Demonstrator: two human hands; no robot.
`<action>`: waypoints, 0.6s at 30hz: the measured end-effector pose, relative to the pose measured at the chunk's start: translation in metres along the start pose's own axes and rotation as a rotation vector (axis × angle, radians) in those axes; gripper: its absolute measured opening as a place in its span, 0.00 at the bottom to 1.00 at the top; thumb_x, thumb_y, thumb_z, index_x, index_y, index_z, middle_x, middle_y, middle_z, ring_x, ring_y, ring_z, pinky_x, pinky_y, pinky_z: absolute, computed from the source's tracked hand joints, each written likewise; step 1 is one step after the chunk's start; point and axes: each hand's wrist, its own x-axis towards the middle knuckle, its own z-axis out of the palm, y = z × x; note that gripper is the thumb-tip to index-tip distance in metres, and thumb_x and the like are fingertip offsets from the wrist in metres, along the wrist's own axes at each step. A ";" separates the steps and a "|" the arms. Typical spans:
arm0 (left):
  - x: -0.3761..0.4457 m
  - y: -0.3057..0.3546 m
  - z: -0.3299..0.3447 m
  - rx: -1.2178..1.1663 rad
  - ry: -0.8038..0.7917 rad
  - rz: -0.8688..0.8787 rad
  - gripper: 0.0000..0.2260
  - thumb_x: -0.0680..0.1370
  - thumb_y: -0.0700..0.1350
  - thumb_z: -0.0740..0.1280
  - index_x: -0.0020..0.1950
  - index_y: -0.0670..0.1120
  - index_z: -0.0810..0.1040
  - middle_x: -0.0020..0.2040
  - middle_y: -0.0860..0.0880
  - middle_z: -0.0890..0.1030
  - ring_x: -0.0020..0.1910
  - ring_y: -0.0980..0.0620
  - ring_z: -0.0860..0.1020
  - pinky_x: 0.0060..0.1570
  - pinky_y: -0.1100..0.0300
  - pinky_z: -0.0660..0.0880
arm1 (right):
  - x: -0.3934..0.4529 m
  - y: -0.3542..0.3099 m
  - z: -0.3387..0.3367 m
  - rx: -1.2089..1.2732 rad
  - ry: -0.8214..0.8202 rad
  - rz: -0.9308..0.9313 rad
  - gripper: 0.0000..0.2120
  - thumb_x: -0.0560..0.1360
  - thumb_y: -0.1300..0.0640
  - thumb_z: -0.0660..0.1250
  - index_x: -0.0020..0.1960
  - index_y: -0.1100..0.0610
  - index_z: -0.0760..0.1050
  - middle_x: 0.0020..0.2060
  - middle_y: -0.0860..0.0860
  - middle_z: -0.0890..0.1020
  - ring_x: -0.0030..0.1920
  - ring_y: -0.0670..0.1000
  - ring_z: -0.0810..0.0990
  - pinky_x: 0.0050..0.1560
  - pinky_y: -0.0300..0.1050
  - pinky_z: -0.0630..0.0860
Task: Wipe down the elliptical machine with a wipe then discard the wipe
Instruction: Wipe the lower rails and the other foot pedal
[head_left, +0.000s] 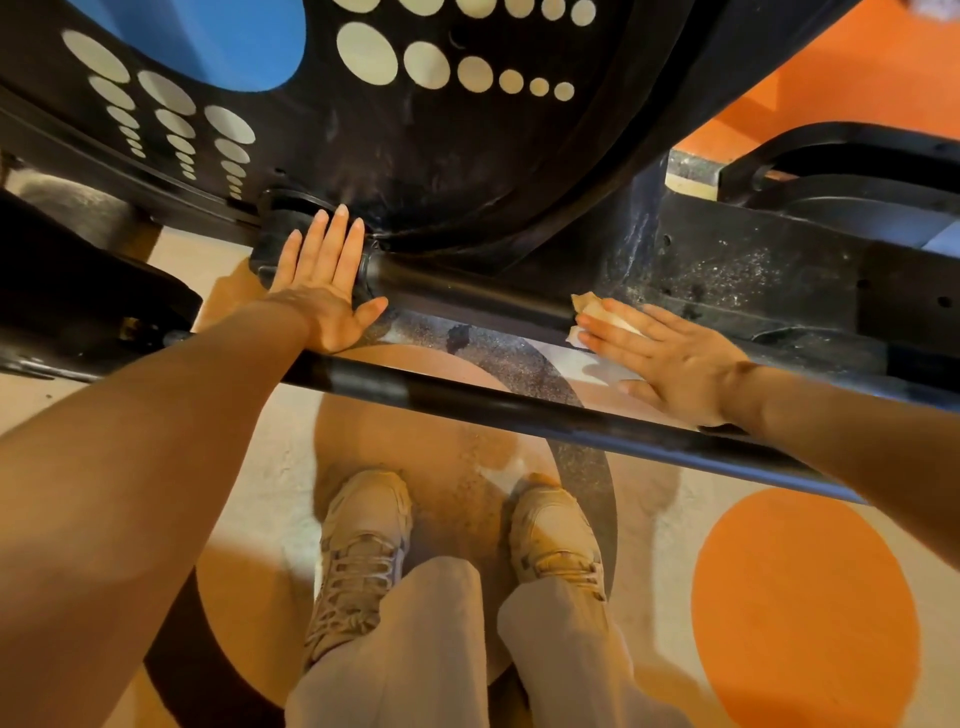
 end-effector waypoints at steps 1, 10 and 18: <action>0.000 0.000 0.000 0.001 -0.002 0.001 0.38 0.82 0.62 0.51 0.78 0.46 0.29 0.77 0.46 0.28 0.76 0.47 0.29 0.74 0.50 0.32 | -0.009 0.006 -0.001 -0.017 -0.020 0.003 0.32 0.80 0.42 0.46 0.79 0.46 0.36 0.77 0.42 0.35 0.77 0.48 0.36 0.75 0.49 0.38; -0.001 0.002 -0.001 0.003 -0.018 -0.008 0.38 0.83 0.62 0.50 0.77 0.46 0.27 0.77 0.46 0.26 0.76 0.47 0.28 0.74 0.49 0.31 | -0.012 0.005 0.000 0.035 -0.084 0.039 0.30 0.82 0.41 0.42 0.74 0.41 0.24 0.72 0.38 0.26 0.74 0.46 0.26 0.75 0.48 0.35; -0.004 0.002 -0.006 -0.001 -0.039 0.000 0.37 0.83 0.62 0.48 0.76 0.46 0.27 0.77 0.47 0.26 0.76 0.48 0.28 0.74 0.51 0.31 | -0.027 0.020 -0.007 0.064 -0.187 0.026 0.29 0.78 0.37 0.33 0.73 0.40 0.24 0.71 0.37 0.24 0.72 0.44 0.23 0.75 0.47 0.32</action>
